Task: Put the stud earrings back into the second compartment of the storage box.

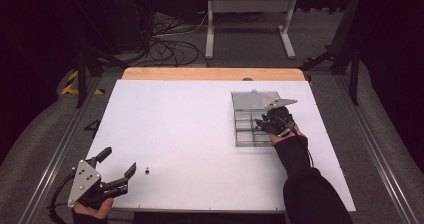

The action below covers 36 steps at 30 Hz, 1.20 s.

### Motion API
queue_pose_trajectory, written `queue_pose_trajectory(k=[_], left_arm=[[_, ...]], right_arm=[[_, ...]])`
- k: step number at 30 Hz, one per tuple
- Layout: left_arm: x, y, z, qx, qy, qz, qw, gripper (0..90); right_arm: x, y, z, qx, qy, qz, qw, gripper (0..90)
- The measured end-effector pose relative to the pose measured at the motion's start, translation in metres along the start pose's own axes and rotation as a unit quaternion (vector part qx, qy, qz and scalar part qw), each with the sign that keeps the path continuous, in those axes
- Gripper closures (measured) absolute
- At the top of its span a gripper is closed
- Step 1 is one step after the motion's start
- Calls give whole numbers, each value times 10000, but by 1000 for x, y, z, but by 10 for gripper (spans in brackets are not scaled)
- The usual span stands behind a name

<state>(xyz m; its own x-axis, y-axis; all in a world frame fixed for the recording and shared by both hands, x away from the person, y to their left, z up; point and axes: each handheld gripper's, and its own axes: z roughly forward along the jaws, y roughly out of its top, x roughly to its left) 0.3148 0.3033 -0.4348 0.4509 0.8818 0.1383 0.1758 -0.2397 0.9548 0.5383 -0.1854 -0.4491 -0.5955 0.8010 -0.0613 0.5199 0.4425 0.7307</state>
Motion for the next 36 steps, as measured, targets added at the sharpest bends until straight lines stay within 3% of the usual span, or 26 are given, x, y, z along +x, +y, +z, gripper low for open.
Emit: queue_pose_trajectory(k=[6,14,17,21,22,24,26,28,30,31,36], left_arm=[[0,0,0,6,3,14,10000,143],[0,0,0,14,2,36,10000,143],[0,1,0,0,-5,34,10000,143],[0,0,0,6,-8,-2,10000,143],[0,0,0,7,-10,-4,10000,143],[0,0,0,-4,-15,-14,10000,143],[0,0,0,-33,6,-7,10000,142],[1,0,-1,-31,4,-2,10000,143],[1,0,-1,-35,10,1,10000,143],[1,0,-1,-34,6,0,10000,143],[1,0,0,-31,1,3,10000,143]], right_arm=[[10,5,-3,-154,57,-106,9998,520],[46,16,-7,-603,523,-369,9961,446],[69,22,-2,-692,832,-521,9928,424],[86,27,1,-715,1017,-648,9901,402],[96,31,3,-754,1144,-739,9878,389],[102,33,4,-782,1207,-767,9866,376],[118,37,7,-833,1360,-858,9835,336],[122,39,8,-845,1419,-880,9823,324],[135,43,10,-924,1565,-959,9787,290],[135,43,10,-924,1565,-959,9787,290],[158,49,15,-967,1812,-1138,9721,237]])
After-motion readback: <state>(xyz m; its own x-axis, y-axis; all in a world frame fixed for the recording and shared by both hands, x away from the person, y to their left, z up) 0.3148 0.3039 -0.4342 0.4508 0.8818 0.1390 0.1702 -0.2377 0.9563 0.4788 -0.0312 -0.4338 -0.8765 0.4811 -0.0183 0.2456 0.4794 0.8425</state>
